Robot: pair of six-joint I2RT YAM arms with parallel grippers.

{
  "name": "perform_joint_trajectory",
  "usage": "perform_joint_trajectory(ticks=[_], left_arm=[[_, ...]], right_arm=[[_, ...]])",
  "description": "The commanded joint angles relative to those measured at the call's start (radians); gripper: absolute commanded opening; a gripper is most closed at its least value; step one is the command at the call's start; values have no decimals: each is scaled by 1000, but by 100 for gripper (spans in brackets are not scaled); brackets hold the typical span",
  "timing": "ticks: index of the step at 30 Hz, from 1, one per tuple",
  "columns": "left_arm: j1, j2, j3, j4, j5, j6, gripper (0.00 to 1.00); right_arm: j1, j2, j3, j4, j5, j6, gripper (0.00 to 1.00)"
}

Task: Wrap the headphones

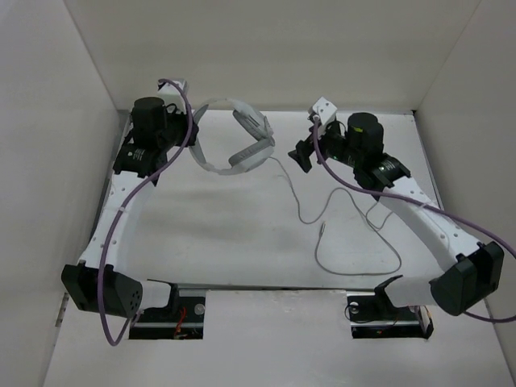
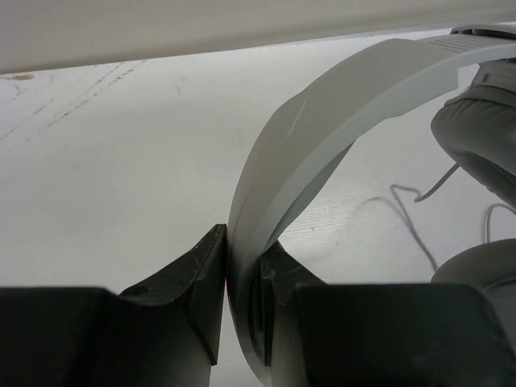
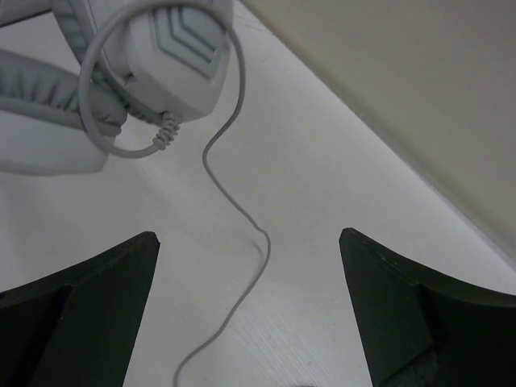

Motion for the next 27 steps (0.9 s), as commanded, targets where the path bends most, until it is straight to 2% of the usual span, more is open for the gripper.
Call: perform_joint_trajectory(ticks=[1, 9, 18, 27], left_arm=[[52, -31, 88, -11, 105, -12, 0], [86, 20, 232, -74, 174, -26, 0], [141, 66, 385, -100, 263, -90, 0], [193, 97, 558, -95, 401, -236, 0]], right_arm=[[26, 47, 88, -25, -122, 21, 100], [92, 248, 258, 27, -196, 102, 100], [66, 348, 261, 196, -315, 323, 100], [-29, 473, 257, 482, -361, 676, 100]])
